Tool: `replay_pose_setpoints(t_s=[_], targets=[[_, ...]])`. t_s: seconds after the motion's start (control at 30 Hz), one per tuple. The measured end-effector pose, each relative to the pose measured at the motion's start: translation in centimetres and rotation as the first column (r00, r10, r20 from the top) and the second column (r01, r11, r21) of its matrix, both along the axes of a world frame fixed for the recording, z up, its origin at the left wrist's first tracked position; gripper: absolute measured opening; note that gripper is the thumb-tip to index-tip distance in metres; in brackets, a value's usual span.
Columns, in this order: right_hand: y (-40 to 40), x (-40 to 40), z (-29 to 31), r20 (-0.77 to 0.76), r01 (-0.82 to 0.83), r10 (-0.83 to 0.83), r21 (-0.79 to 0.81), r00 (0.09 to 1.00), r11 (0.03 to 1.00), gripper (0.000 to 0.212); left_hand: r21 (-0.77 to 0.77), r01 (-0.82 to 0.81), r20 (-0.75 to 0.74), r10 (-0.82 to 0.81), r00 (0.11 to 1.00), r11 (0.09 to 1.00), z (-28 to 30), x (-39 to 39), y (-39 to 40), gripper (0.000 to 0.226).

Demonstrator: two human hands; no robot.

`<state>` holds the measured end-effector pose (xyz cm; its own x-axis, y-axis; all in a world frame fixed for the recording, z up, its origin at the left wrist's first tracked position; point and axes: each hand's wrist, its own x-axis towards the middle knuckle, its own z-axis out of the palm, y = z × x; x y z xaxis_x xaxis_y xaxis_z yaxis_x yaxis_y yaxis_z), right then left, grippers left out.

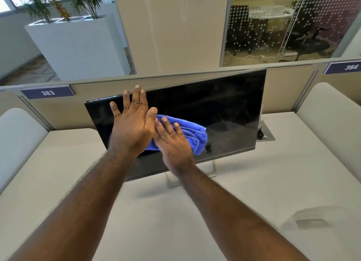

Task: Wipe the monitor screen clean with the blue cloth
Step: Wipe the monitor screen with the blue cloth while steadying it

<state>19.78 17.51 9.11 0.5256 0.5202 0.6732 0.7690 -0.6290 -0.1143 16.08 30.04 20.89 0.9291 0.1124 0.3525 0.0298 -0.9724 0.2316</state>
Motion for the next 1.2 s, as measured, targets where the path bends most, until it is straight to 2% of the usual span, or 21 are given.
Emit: replay_pose_setpoints(t_s=[0.13,0.23,0.33,0.4,0.43,0.53,0.63,0.77,0.87,0.97,1.07,1.2], targets=[[-4.4,2.8,0.1,-0.025,0.226,-0.226,0.191,0.974,0.955,0.050,-0.011,0.005,0.005,-0.005,1.000,1.000,-0.1,0.1,0.1,0.067],[-8.8,4.8,0.3,-0.115,0.386,-0.368,0.261,0.923,0.885,0.063,-0.038,0.017,0.008,-0.017,1.000,0.999,-0.2,0.4,0.2,0.072],[-13.6,6.3,0.4,-0.343,0.487,-0.369,0.379,0.864,0.787,0.071,-0.048,0.019,0.013,-0.018,1.000,0.999,-0.4,0.6,0.0,0.073],[-15.7,6.8,0.4,-0.434,0.540,-0.340,0.521,0.834,0.661,0.066,-0.032,0.014,0.022,-0.013,1.000,0.999,-0.5,0.6,-0.1,0.072],[-16.4,6.8,0.3,-0.451,0.539,-0.318,0.546,0.834,0.641,0.064,-0.027,0.014,0.026,-0.013,1.000,1.000,-0.5,0.6,-0.1,0.072],[-17.2,6.4,-0.4,-0.419,0.499,-0.301,0.527,0.857,0.688,0.062,-0.013,0.007,0.031,-0.006,0.999,1.000,-0.6,0.5,-0.4,0.073],[-16.5,5.6,-1.6,-0.385,0.544,-0.393,0.476,0.835,0.691,0.056,0.004,-0.004,0.032,0.004,0.999,1.000,-0.7,0.4,-0.7,0.072],[-13.5,3.4,-3.5,-0.302,0.567,-0.496,0.233,0.814,0.790,0.063,0.011,-0.001,0.020,0.001,1.000,1.000,-0.6,0.6,-1.1,0.071],[-12.2,2.6,-4.0,-0.252,0.457,-0.412,0.152,0.875,0.876,0.071,0.020,0.009,0.014,-0.009,1.000,1.000,-0.3,0.9,-1.8,0.070],[-12.7,3.6,-2.2,-0.180,0.352,-0.327,0.128,0.928,0.927,0.069,0.022,0.025,0.002,-0.025,1.000,0.999,-0.1,1.4,-2.7,0.071],[-14.9,5.9,1.0,-0.188,0.360,-0.326,0.184,0.926,0.915,0.070,0.025,0.035,-0.007,-0.035,0.999,0.999,0.1,1.8,-3.7,0.070],[-18.0,9.2,4.5,-0.270,0.500,-0.423,0.407,0.865,0.764,0.061,0.044,0.053,-0.020,-0.052,0.998,0.998,0.2,2.2,-4.5,0.070]])
